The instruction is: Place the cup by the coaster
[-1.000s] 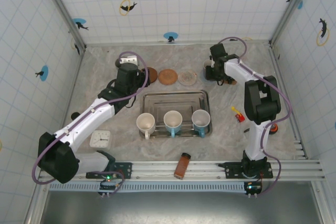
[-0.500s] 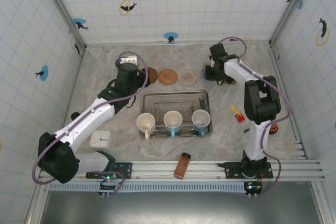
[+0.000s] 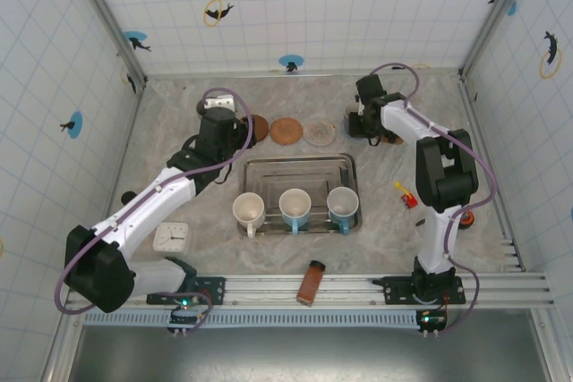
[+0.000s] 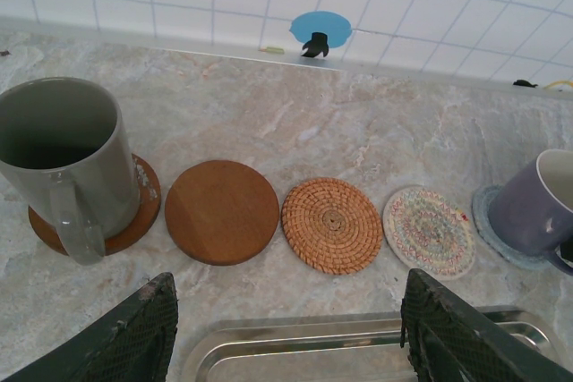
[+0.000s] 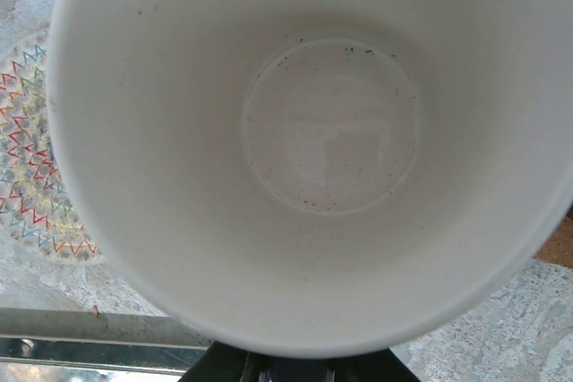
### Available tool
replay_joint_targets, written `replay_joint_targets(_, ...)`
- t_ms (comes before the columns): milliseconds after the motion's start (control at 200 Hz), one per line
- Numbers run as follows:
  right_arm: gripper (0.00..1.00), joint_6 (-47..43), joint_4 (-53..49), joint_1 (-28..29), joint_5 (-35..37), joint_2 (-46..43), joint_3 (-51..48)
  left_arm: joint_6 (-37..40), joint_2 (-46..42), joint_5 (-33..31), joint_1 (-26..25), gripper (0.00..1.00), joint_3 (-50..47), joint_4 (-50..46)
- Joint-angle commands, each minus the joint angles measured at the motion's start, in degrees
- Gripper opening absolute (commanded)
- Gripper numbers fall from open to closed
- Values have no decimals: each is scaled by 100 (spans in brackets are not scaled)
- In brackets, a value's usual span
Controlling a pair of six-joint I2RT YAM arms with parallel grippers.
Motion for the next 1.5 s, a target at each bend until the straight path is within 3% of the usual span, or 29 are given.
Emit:
replay_joint_targets(0, 0, -11, 186, 39, 43, -231, 346, 133, 37, -82, 15, 66, 81, 116)
replay_joint_targets(1497, 0, 229, 320, 169, 95, -504, -384, 115, -130, -100, 20, 67, 13, 74)
